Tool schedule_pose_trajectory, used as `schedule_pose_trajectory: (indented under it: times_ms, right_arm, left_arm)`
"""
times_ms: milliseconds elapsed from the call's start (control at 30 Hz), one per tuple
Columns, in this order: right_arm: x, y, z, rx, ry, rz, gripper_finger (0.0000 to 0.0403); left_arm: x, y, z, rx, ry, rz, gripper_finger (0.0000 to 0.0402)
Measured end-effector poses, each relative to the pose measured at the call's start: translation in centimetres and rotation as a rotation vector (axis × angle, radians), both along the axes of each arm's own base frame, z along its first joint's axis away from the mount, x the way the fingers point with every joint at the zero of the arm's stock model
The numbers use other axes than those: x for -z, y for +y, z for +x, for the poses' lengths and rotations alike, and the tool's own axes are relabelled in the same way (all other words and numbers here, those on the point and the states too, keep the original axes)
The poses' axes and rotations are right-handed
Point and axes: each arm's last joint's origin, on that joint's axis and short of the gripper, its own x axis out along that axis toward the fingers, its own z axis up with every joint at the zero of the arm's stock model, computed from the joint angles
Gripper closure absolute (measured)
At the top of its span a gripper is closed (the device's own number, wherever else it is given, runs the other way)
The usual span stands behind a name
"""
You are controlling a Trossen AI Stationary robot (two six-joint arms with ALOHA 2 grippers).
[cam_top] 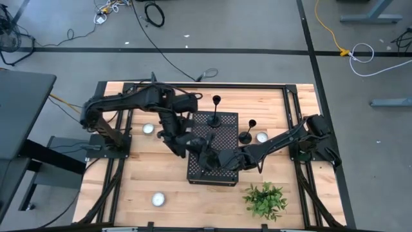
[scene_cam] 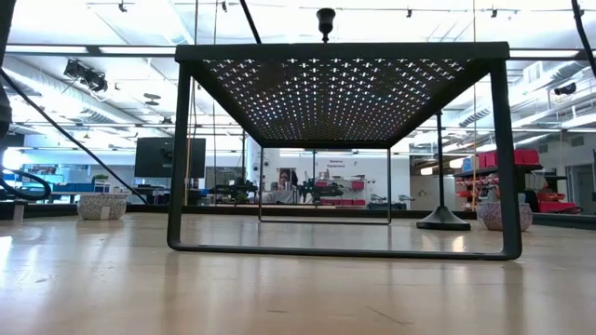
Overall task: Pick & Place candle stick holders
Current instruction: Put the bottom black candle holder on the shelf
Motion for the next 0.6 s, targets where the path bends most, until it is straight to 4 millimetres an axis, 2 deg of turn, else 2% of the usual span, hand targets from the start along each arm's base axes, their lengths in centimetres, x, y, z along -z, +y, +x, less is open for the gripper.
schedule_pose_trajectory:
  times_ms: [267,600]
  right_arm:
    - [-0.4,-0.7,0.1,0.033,-0.019,0.025,0.0402]
    - [-0.2,-2.5,0.6,0.071,-0.027,0.073,0.0402]
  left_arm:
    - [-2.5,0.0,-2.5,-0.045,-0.114,0.103,0.0234]
    - [-3.8,0.0,-4.2,-0.083,-0.177,0.185,0.0234]
